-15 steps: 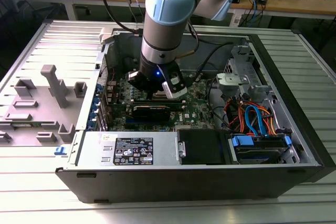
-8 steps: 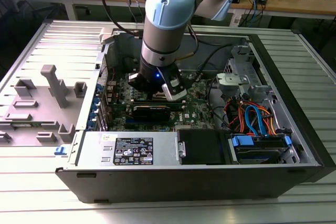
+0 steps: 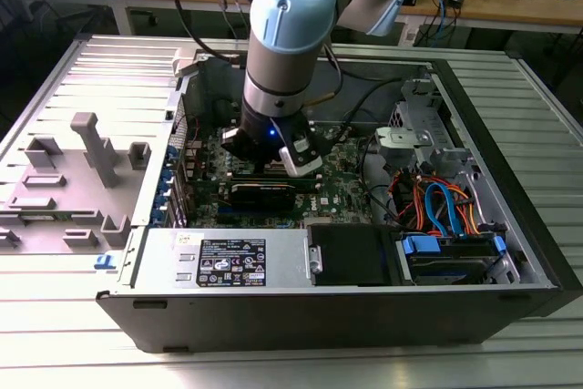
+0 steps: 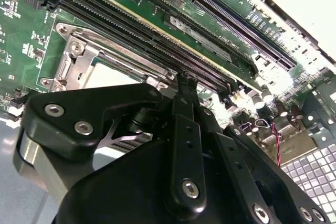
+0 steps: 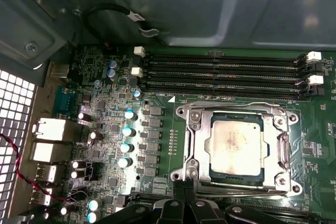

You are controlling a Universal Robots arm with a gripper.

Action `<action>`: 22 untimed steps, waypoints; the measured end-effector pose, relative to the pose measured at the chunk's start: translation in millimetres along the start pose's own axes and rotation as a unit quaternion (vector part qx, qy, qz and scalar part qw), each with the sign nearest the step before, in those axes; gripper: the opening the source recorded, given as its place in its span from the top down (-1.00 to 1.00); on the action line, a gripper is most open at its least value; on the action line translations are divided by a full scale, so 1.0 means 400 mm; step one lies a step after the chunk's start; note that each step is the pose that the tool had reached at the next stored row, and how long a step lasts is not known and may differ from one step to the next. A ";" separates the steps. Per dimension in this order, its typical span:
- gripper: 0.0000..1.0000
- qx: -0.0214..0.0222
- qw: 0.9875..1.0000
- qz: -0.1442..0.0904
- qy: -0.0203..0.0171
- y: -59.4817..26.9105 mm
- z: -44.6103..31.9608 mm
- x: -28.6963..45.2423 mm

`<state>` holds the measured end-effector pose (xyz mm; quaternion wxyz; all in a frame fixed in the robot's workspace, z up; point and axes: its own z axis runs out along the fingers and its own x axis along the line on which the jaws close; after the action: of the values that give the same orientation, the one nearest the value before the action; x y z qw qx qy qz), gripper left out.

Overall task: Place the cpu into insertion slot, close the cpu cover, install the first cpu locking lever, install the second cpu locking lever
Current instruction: 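Install the second cpu locking lever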

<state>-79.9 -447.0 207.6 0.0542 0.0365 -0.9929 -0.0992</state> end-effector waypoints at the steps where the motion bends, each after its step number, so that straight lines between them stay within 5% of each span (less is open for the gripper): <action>1: 0.79 0.000 1.000 0.000 0.000 0.000 0.001 0.000; 14: 0.79 -0.005 1.000 -0.001 0.000 0.000 0.010 0.006; 18: 0.79 -0.012 1.000 -0.001 -0.001 0.000 0.013 0.009; 21: 0.79 -0.022 1.000 -0.003 -0.002 -0.001 0.021 0.010; 22: 0.79 -0.022 1.000 -0.003 -0.002 -0.002 0.022 0.011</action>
<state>-85.2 -446.4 199.3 0.0529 0.0378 -0.9905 -0.1210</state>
